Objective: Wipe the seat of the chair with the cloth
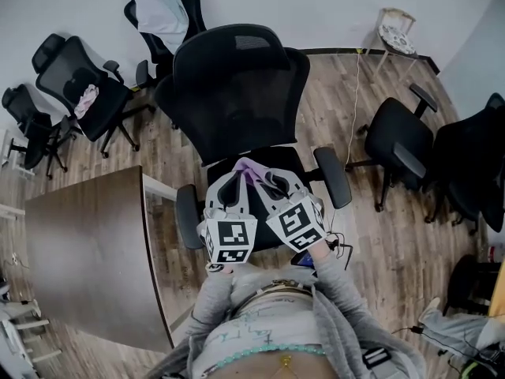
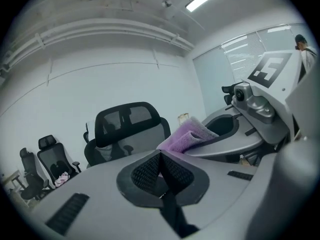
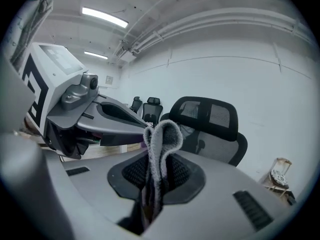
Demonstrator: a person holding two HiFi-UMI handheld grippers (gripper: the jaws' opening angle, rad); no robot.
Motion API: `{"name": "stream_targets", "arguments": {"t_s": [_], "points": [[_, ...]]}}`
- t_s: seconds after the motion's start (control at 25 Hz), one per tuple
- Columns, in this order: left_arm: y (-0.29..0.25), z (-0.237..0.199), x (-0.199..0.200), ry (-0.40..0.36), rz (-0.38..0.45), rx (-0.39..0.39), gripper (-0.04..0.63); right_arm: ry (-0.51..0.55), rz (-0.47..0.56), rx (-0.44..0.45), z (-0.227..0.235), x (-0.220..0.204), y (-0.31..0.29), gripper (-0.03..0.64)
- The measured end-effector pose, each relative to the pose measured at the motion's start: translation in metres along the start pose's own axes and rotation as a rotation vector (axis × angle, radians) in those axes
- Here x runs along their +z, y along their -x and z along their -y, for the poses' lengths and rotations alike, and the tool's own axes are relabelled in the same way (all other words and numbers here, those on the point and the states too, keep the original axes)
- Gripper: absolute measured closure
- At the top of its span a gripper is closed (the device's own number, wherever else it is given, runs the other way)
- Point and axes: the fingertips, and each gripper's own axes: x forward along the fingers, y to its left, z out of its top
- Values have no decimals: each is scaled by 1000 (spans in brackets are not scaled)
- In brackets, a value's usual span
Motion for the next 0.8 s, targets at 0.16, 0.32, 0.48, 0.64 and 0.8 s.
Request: {"name": "stream_targets", "arguments": {"t_s": [0.16,0.32,0.48,0.64,0.8], "points": [[7,-7,17,11,39,23,597,2,40,-22,4,21,5,566],[13,-12,30,22,77,35,597,5,63,-50,7,36,10,566],[19,-19,48,38,126,52,597,-16,98,-82,11,52,15,566],[23,-22,63,34,166,65,597,-21,115,-105,16,64,19,566],[28,-22,75,31,199,64,597,-11,112,-138,22,71,24,566]]}}
